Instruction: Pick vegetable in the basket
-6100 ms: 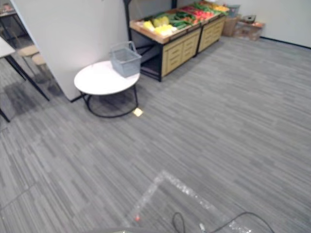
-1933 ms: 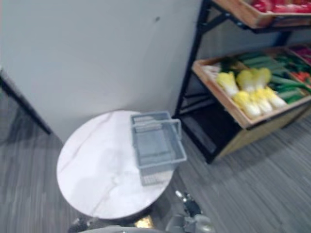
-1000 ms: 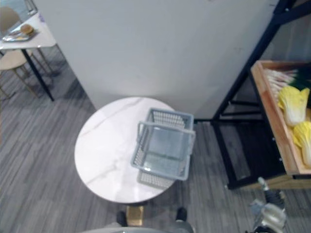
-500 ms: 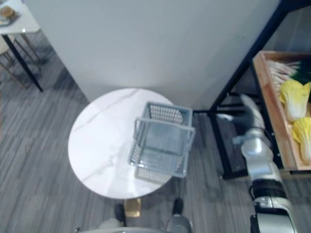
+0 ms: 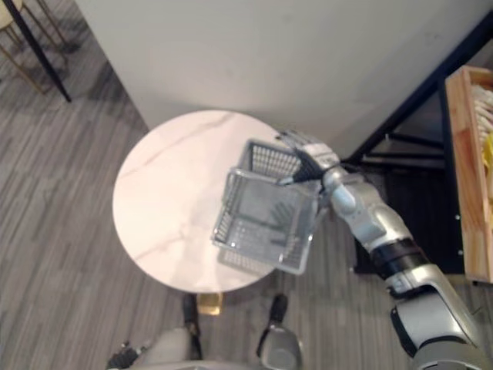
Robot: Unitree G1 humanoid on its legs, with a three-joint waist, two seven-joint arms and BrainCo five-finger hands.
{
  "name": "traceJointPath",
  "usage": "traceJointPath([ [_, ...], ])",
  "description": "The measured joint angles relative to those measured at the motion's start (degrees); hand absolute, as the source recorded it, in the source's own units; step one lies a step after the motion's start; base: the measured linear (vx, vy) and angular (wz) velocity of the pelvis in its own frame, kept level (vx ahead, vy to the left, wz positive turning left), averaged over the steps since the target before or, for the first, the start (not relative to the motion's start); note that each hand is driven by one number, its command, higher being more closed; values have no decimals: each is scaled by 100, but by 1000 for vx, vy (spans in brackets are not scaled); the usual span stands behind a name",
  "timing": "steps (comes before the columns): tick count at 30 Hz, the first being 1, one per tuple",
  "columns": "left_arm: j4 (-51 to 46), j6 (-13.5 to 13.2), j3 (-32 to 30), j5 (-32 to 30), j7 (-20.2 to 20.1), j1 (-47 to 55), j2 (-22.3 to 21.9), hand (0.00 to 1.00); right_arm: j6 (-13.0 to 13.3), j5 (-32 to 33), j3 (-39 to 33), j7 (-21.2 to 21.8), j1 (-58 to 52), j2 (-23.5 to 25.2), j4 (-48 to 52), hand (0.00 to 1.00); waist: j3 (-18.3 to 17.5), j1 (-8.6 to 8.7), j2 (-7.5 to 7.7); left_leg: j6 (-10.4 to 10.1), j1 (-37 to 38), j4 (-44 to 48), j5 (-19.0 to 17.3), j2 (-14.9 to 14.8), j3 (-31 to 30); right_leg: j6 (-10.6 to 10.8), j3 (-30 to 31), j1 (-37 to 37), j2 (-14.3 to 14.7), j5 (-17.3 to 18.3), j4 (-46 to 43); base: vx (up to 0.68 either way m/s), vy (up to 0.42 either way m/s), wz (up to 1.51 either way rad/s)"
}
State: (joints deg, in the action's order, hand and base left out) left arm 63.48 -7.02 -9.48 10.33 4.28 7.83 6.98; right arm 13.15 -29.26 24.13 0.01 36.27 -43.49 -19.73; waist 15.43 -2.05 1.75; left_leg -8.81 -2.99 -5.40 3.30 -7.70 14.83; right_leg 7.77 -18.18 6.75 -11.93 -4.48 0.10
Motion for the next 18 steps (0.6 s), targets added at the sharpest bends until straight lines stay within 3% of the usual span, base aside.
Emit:
traceJointPath([
  [14, 61, -3, 51, 7, 47, -318, 44, 0, -110, 6, 606, 185, 826, -24, -441, 0, 126, -143, 47, 15, -177, 1, 11, -5, -9, -13, 12, 129, 19, -67, 92, 0, 0, 0],
  [18, 61, -10, 133, 9, 56, -369, 48, 0, -126, 6, 796, 215, 979, 194, -652, 0, 155, -141, 55, 15, -191, 1, 11, -5, 5, -15, 36, 159, 21, -70, 93, 4, 0, -1],
])
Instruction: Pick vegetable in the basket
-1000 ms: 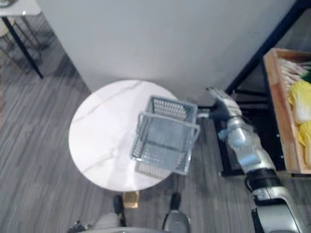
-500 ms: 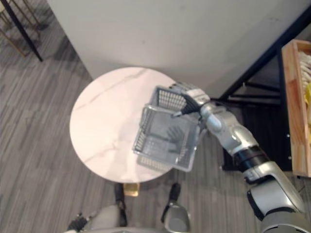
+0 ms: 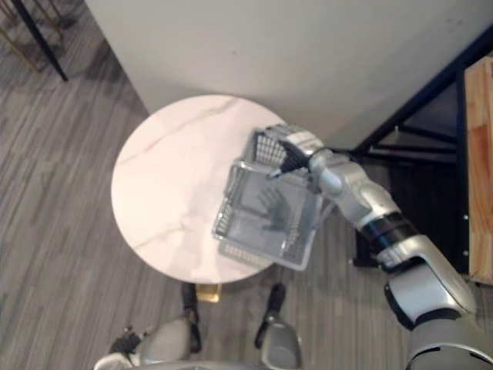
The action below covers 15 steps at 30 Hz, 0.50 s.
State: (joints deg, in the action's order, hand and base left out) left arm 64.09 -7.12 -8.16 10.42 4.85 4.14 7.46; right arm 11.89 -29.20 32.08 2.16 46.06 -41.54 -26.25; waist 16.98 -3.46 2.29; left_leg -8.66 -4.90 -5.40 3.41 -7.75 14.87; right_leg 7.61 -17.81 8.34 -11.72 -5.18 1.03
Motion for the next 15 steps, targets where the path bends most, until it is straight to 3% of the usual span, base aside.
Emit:
traceJointPath([
  [15, -34, -23, 121, -7, 145, -49, 30, 0, -42, 50, 27, 99, -126, 392, -175, 0, 113, -28, 31, 0, -52, 1, 0, 17, -9, 0, 36, 48, -5, -1, 0, 1, 0, 0],
])
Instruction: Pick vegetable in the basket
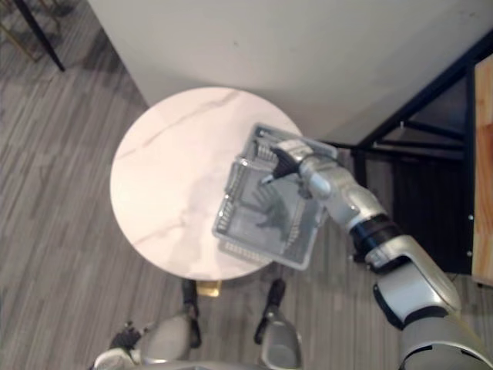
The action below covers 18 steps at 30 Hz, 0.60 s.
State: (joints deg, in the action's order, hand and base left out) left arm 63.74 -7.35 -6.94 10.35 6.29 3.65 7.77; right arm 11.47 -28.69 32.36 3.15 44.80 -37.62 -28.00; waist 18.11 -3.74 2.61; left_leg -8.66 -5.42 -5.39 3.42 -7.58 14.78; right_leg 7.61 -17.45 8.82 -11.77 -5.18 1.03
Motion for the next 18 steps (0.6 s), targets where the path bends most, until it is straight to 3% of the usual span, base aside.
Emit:
traceJointPath([
  [18, -53, -26, 52, -43, 17, -2, 11, 0, 1, 5, -55, 87, -395, 73, -140, 0, 165, -3, -13, 2, 26, 0, 3, 11, 1, 3, 18, 2, -9, 3, -26, 0, 0, 0],
])
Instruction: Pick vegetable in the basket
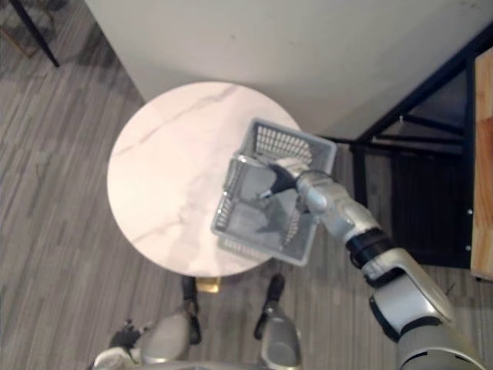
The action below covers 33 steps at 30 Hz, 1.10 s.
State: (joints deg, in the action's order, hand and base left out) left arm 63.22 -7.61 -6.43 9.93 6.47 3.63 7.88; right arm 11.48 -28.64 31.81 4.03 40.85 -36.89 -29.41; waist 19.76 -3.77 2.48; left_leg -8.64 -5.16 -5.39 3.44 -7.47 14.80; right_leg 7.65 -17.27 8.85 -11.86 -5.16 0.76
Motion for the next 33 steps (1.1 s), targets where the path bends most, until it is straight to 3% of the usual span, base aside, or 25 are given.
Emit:
traceJointPath([
  [9, -40, -71, 49, 2, 44, -3, -29, 0, -98, -4, -255, -116, 87, 0, -361, 0, 105, -10, -74, 7, -71, 0, 10, 7, 6, 0, 32, 102, -4, 0, -25, 0, 0, -1],
  [10, -41, -70, 49, 3, 59, -3, -39, 0, -98, -5, -257, -135, 104, 1, -368, 100, 115, -8, -89, 7, -71, 0, 10, 8, 6, 0, 33, 103, -5, 0, -25, 0, 0, 0],
  [25, -44, -69, 52, 0, 101, -3, -68, 0, -147, -22, -389, -184, 357, 193, -705, 100, 144, -5, -134, 11, -72, -1, 18, 15, -10, -1, 33, 104, -7, -1, -25, 0, 0, 0],
  [33, -44, -57, 44, -161, 108, -9, -37, 0, -98, -76, 857, 162, 717, -64, -103, 100, 150, -7, -111, 15, 24, 0, 23, -21, -24, -4, 49, -16, 15, -5, -13, 0, 0, 0],
])
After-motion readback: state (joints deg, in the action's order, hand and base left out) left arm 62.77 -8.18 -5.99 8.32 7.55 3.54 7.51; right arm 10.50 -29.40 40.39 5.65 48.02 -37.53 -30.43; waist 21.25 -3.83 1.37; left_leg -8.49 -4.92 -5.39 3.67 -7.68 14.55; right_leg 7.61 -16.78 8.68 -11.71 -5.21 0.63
